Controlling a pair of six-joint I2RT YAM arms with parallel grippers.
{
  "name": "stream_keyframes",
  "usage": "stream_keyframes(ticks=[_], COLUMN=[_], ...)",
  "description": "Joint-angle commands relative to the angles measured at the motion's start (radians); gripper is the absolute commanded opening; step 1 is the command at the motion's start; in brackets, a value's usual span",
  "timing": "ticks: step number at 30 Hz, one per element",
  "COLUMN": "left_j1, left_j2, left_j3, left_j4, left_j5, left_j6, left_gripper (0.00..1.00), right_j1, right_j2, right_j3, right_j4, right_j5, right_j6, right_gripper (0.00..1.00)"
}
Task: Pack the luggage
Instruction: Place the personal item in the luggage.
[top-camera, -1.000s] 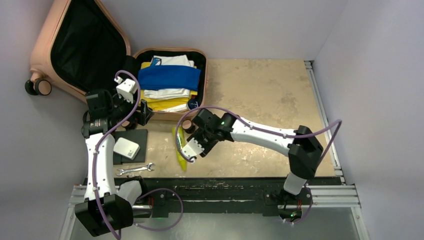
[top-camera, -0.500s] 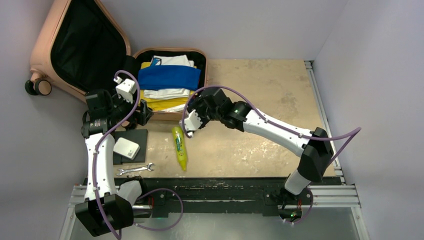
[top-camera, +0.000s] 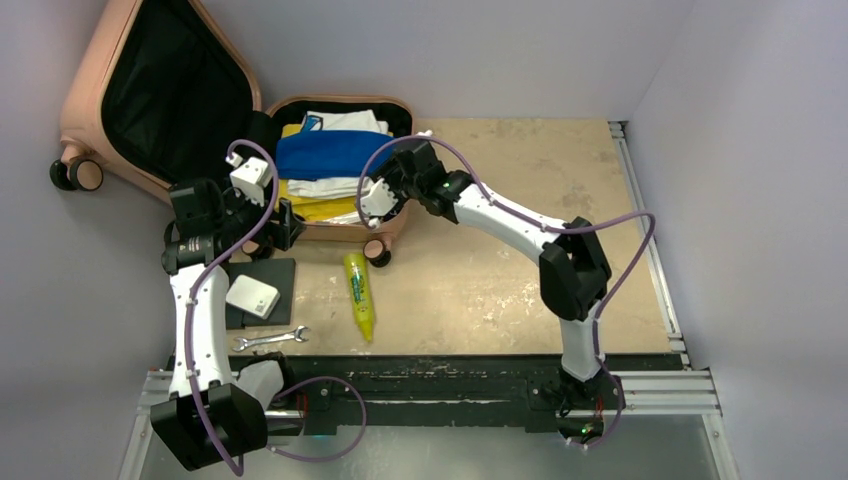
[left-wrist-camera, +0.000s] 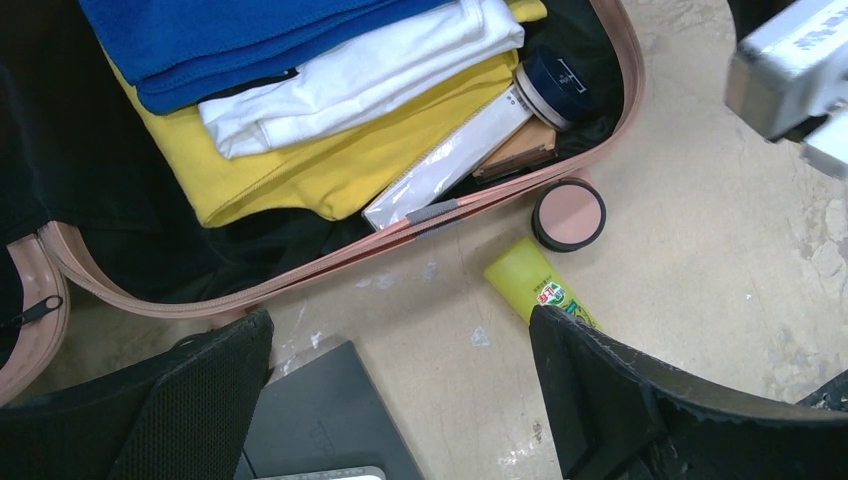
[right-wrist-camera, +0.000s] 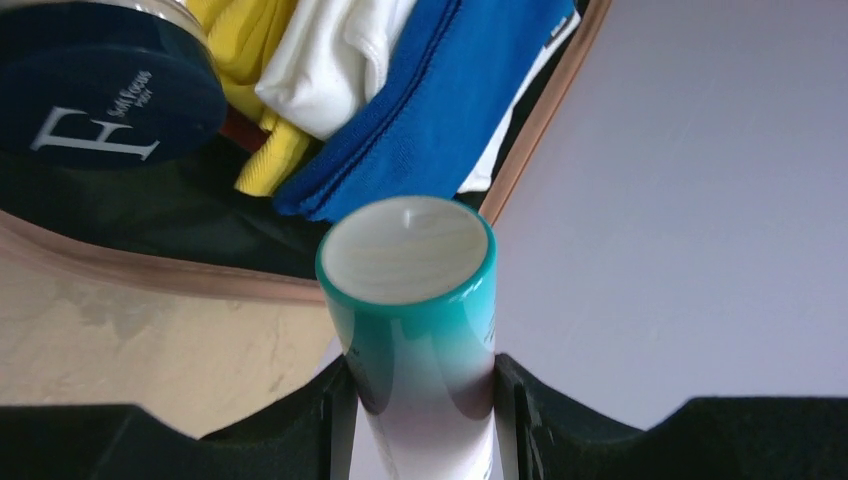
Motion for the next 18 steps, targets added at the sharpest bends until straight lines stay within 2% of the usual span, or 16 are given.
stream_keyframes(ticks=[1, 9, 18], left_j1=[0.012, 0.022, 0.027], left_j2=[0.005, 0.006, 0.009], left_j3=[-0.012, -0.014, -0.013], left_j4=[0.021, 0.025, 0.027], left_j5=[0.01, 0.001, 0.005], left_j6=[0.008, 0.007, 0.006], left_gripper=[0.99, 0.99, 0.99], right_j1=[-0.026, -0.058, -0.063], right_j2=[0.023, 0.084, 0.095], right_j3=[0.111, 0.123, 0.081], right_j4=[0.03, -0.002, -0.029], right_j5=[-0.027, -0.073, -0.084], right_j6=[-0.269, -0.358, -0.371], right_gripper=[0.04, 0.12, 0.23])
